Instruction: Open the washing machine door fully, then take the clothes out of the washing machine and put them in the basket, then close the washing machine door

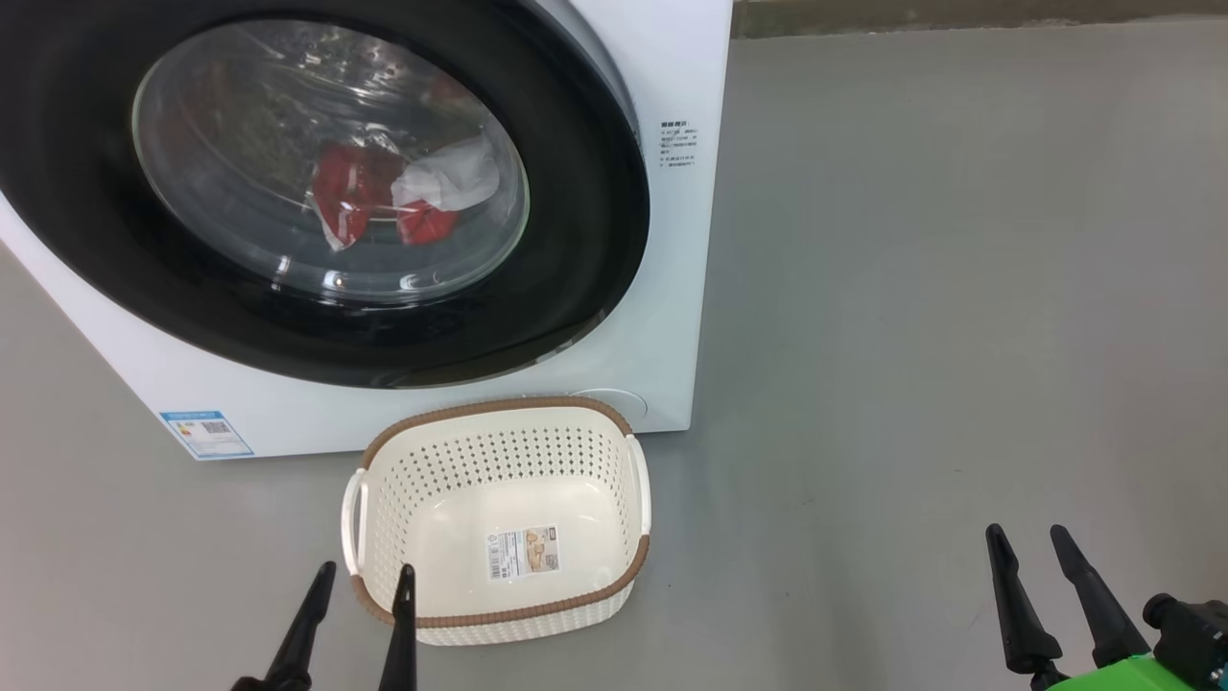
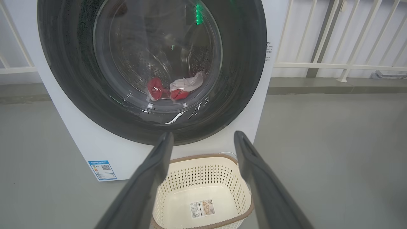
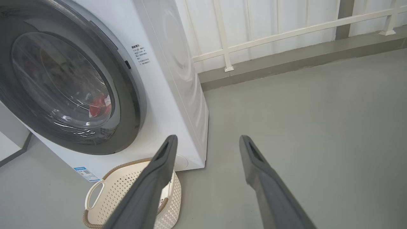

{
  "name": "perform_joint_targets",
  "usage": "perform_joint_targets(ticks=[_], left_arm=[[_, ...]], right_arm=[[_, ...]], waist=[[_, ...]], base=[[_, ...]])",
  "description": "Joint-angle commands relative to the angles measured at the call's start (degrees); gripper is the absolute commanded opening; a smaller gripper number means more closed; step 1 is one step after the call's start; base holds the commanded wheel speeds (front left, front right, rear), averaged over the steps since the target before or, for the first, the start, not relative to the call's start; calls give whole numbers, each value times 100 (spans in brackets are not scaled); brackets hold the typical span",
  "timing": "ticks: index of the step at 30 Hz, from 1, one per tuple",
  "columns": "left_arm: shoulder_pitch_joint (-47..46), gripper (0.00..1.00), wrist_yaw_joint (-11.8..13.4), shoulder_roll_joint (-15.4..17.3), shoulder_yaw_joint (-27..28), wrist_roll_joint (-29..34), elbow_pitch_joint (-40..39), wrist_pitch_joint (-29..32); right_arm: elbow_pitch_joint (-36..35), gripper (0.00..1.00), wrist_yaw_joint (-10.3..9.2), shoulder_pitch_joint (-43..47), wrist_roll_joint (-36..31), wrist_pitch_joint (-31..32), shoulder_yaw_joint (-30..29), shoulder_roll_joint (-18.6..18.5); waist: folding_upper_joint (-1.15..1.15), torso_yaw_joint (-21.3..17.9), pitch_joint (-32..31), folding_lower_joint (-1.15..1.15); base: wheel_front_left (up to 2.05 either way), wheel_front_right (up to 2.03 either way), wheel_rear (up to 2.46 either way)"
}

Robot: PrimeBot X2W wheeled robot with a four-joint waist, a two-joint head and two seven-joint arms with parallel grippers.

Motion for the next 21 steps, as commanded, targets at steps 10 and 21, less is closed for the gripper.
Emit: perform_joint_targets(ticks=[10,21], left_arm=[[-30,100,22,43,139,133,-53,-82],[-55,100,7,43,166,95,-40,-82]], right_arm=[[-83,100,2,22,-170,-85,16,-63],[-104,100,2,4,-172,-85,-12,-37]], waist=[[0,-5,-13,-1],[0,-10,-10,-1]], base=[[0,0,0],[0,0,0]])
